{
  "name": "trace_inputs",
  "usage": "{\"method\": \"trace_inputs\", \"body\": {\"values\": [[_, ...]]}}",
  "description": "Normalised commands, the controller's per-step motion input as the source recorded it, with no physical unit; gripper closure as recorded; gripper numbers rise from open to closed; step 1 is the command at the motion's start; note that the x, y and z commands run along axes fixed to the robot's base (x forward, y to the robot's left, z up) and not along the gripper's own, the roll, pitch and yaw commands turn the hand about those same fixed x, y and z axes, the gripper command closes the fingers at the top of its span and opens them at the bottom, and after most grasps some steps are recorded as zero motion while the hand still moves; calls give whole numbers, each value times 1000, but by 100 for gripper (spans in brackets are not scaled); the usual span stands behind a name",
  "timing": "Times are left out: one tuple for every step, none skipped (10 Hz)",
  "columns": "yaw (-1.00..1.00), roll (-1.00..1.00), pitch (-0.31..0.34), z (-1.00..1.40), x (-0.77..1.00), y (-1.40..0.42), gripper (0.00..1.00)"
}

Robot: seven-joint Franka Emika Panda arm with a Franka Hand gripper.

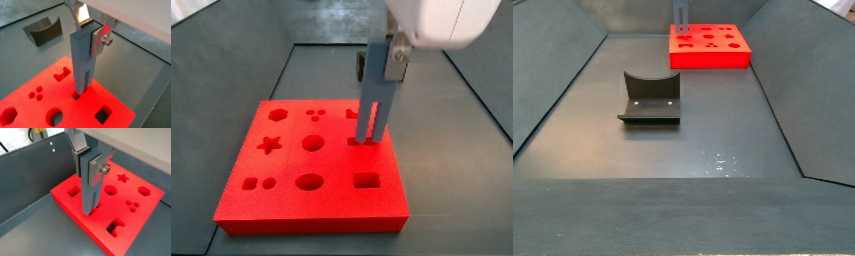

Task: Pick up the double-square object. Move up. Move to above the board. Insert the double-square object.
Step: Insert the double-square object.

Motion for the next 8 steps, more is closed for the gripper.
{"method": "trace_inputs", "body": {"values": [[211,33,13,-266,-71,0,100],[214,0,13,-206,-106,0,100],[154,0,17,-120,-197,0,100],[100,0,14,-91,-286,0,100],[54,0,19,-71,-217,0,100],[0,0,34,-66,-94,0,100],[-63,-14,0,-129,0,0,100],[-86,0,0,-300,120,-40,100]]}}
